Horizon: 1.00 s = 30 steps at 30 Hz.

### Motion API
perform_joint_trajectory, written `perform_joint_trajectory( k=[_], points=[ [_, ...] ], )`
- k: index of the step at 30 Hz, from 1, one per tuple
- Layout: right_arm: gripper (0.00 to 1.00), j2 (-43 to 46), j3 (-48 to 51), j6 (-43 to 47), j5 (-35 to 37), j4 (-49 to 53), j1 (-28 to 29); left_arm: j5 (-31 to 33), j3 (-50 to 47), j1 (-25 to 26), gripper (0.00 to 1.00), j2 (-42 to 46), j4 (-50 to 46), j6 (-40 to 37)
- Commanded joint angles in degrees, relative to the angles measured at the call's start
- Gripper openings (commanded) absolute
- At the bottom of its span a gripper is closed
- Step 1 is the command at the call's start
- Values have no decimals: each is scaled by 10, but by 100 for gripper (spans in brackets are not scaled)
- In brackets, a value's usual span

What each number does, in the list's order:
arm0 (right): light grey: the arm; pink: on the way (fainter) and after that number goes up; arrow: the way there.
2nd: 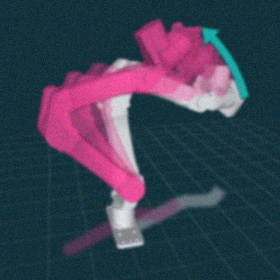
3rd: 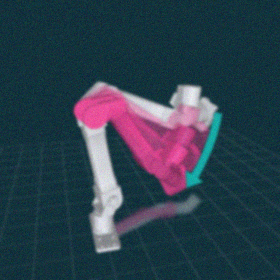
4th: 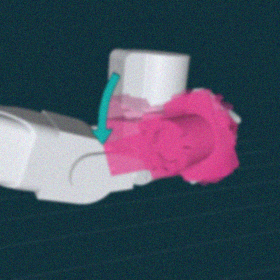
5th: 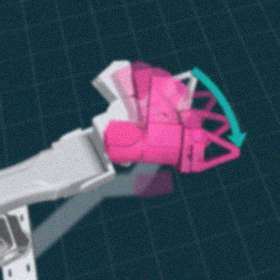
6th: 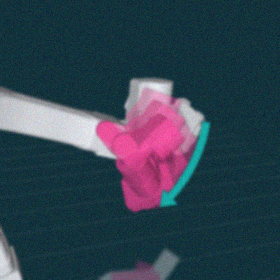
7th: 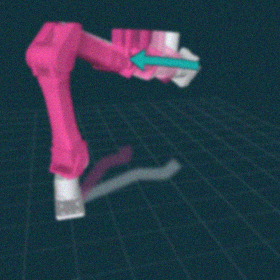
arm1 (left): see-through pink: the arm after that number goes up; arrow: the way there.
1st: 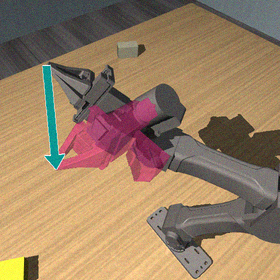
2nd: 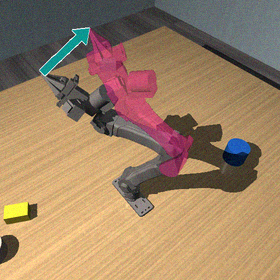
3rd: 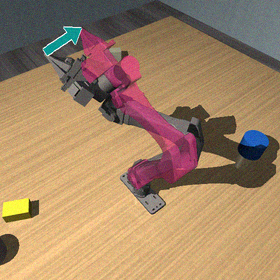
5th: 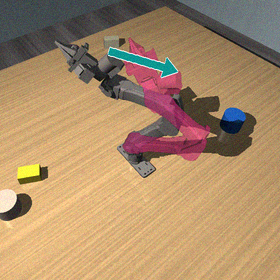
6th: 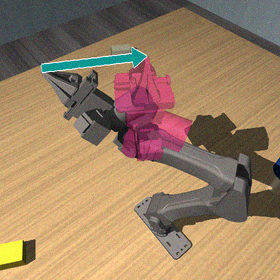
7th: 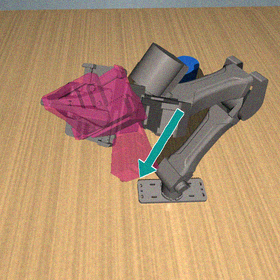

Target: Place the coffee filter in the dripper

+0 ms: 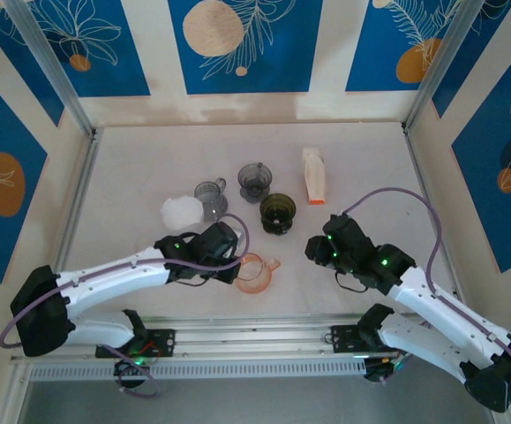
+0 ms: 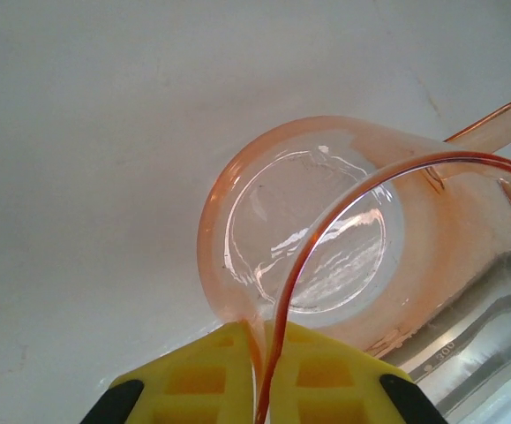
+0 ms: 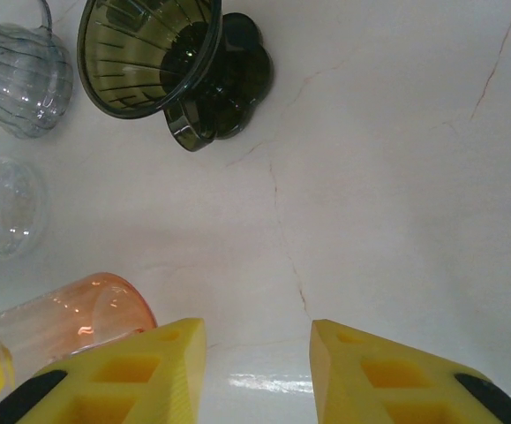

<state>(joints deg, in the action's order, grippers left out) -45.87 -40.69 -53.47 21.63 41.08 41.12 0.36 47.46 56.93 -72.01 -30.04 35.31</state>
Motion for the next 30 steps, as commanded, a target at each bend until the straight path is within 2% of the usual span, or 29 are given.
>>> perform_joint_trajectory(
  k=[1,4,11,15,21,30],
  points=[
    [38,-2,9,3,-14,-17,0,-20,-12,6,10,-8,41,14],
    [38,-7,12,1,-17,-19,1,-19,-14,6,12,-13,39,15],
    [38,-18,15,-2,-23,-34,8,-14,-20,9,27,-14,41,11],
    [38,-29,12,-4,-24,-41,13,-9,-18,10,32,-16,38,11],
    [41,-54,-6,15,-29,-45,18,20,9,10,42,33,15,1],
    [52,-155,-49,30,-38,-111,-18,86,46,10,76,147,2,-29]
  ],
)
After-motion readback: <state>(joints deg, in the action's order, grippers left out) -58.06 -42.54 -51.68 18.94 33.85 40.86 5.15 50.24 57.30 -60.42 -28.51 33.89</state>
